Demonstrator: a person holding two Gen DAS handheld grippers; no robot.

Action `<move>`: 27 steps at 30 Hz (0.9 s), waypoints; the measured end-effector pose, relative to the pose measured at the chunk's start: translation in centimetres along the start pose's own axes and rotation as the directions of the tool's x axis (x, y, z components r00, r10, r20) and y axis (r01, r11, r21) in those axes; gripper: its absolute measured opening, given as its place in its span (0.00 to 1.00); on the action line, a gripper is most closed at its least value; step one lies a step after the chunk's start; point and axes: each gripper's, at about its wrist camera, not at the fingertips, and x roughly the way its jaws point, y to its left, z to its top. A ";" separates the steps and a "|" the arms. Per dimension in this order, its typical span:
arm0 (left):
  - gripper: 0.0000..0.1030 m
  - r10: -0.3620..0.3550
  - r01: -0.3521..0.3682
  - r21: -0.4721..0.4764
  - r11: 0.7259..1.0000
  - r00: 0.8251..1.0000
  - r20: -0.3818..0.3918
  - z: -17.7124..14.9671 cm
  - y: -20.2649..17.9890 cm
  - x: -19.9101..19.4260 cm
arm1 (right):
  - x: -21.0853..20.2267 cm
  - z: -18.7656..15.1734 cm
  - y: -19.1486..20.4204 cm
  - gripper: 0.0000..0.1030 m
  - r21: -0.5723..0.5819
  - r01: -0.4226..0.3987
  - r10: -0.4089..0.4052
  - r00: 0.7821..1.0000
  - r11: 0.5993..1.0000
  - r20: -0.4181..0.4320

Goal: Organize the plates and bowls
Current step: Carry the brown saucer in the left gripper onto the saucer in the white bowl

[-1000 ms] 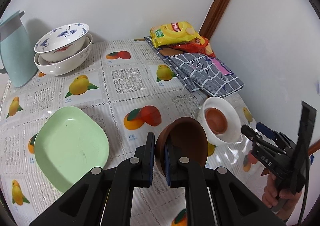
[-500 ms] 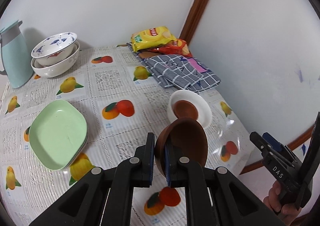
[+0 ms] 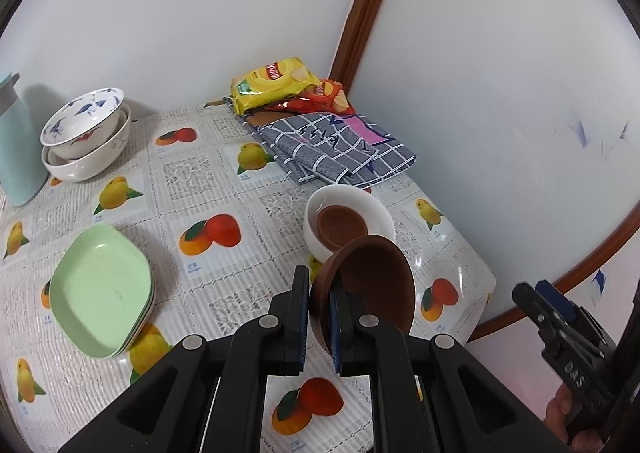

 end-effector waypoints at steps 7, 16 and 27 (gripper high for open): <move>0.09 -0.009 0.009 0.016 1.000 0.999 -0.031 0.8 -0.1 1.8 | -1.2 0.1 0.1 0.57 0.006 0.023 -0.023 0.999 1.000 0.040; 0.09 0.006 -0.005 0.014 1.000 0.998 -0.059 2.1 1.1 4.0 | 1.0 0.9 0.5 0.57 0.036 -0.003 0.002 1.000 0.999 0.013; 0.09 -0.035 0.033 -0.023 0.999 0.993 -0.108 3.6 0.8 9.1 | 4.3 1.9 1.2 0.57 -0.043 0.004 -0.006 0.999 0.999 -0.048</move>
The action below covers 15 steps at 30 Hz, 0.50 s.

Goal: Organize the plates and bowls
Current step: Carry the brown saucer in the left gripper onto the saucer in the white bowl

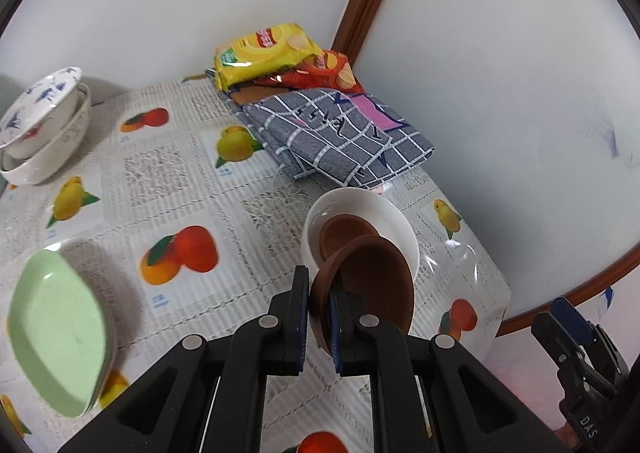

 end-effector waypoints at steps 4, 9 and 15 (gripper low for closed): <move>0.09 -0.007 0.007 0.007 1.000 1.000 -0.023 0.7 -0.7 1.7 | 1.1 0.3 -1.0 0.57 0.007 -0.008 0.008 1.000 1.000 -0.012; 0.09 0.008 -0.008 0.009 1.000 0.999 -0.040 1.7 -1.4 3.9 | 2.8 0.3 -2.1 0.57 0.031 -0.028 0.029 0.999 0.999 -0.040; 0.09 0.013 -0.013 0.014 1.000 0.998 -0.055 2.9 -2.1 6.3 | 4.5 0.2 -2.7 0.57 0.043 -0.039 0.041 0.997 0.998 -0.058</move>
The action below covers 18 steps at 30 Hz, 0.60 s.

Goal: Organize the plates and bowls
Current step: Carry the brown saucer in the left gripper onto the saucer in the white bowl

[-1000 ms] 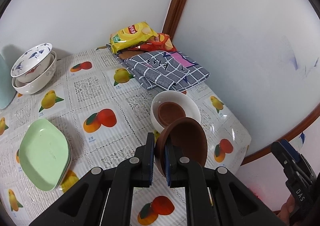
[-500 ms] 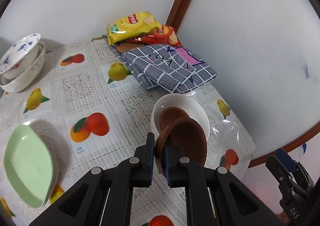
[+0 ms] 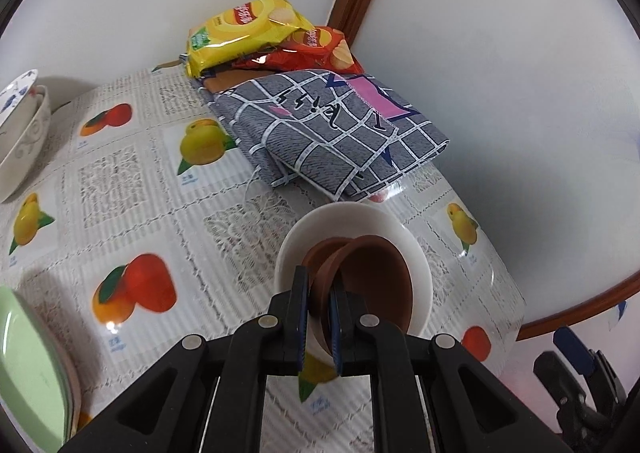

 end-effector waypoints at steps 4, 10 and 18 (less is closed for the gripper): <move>0.10 0.012 -0.012 0.001 1.000 1.000 -0.018 0.6 -0.4 1.5 | 1.0 0.2 -0.3 0.57 0.003 -0.005 0.005 1.000 1.000 -0.014; 0.11 0.031 -0.031 0.005 1.000 0.998 -0.046 1.1 -0.3 3.1 | 2.3 0.5 -0.7 0.57 0.021 -0.019 0.019 0.999 1.000 -0.028; 0.11 0.017 -0.017 -0.004 1.000 0.997 -0.073 0.9 -0.1 4.3 | 3.5 0.5 -1.1 0.57 0.037 -0.027 0.029 0.998 0.999 -0.050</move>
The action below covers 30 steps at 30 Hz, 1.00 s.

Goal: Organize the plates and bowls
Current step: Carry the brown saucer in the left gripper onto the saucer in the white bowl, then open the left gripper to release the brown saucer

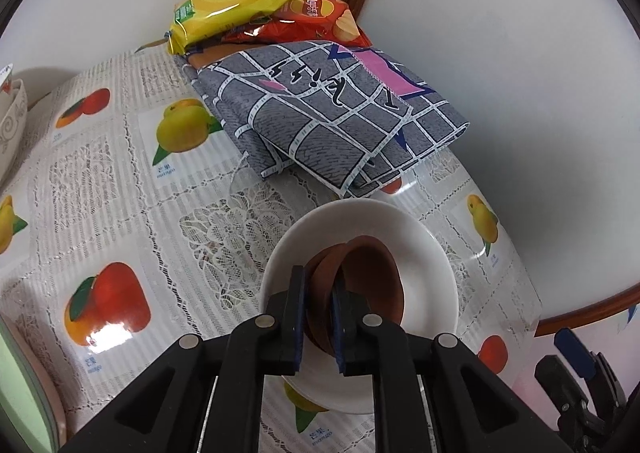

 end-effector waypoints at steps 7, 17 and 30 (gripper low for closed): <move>0.11 -0.040 0.040 -0.021 0.999 0.999 -0.006 -0.1 -0.2 0.3 | -0.2 -0.5 0.0 0.57 -0.012 -0.004 0.004 1.000 1.000 -0.008; 0.37 -0.013 0.013 0.023 1.000 1.000 -0.005 -0.9 -1.2 -0.7 | -0.8 -1.0 -0.4 0.57 0.001 -0.018 0.018 1.000 1.000 -0.017; 0.49 0.114 -0.115 0.009 0.993 0.988 0.100 -3.3 -1.6 -7.0 | -2.7 -1.4 1.5 0.57 -0.134 -0.073 0.075 0.997 0.988 0.012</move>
